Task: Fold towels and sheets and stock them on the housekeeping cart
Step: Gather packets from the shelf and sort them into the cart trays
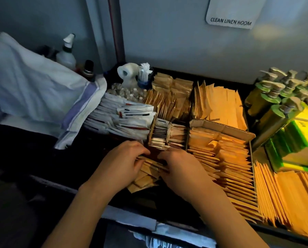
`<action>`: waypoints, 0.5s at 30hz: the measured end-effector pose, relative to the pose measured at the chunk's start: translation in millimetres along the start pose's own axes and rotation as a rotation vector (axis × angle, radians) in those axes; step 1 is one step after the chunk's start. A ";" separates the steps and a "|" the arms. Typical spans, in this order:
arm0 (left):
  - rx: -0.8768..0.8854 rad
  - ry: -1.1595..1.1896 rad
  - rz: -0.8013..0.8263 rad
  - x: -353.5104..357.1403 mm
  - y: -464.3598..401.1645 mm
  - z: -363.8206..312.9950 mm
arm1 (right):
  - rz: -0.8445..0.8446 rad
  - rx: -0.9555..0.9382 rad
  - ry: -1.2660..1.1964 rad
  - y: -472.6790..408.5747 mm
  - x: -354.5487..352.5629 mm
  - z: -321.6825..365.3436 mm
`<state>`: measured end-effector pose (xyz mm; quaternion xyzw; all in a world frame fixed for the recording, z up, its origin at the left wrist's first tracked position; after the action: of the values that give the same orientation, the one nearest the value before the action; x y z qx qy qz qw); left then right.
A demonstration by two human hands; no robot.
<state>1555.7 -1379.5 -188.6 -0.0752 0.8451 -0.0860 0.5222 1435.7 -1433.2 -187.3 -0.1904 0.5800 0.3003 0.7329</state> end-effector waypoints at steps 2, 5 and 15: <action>-0.003 -0.001 0.020 6.3 2.5 6.5 | 0.054 0.027 0.069 -6.5 14.2 2.1; 0.010 -0.007 0.033 12.8 4.6 13.4 | 0.107 0.056 0.168 -14.1 31.8 0.3; 0.084 0.033 -0.046 1.0 1.8 10.5 | 0.016 0.072 0.084 -17.0 13.2 0.8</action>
<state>1564.6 -1378.7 -194.5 -0.0711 0.8475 -0.1344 0.5086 1449.4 -1442.5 -201.0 -0.1718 0.6221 0.2770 0.7118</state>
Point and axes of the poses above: each hand's wrist, its own y-axis away from the middle knuckle, its own x-axis out of the palm, z = x × y, the point moved 10 cm from there along -y, towards the middle knuckle, and after that the axes turned 8 degrees about x, right-handed, at the moved point
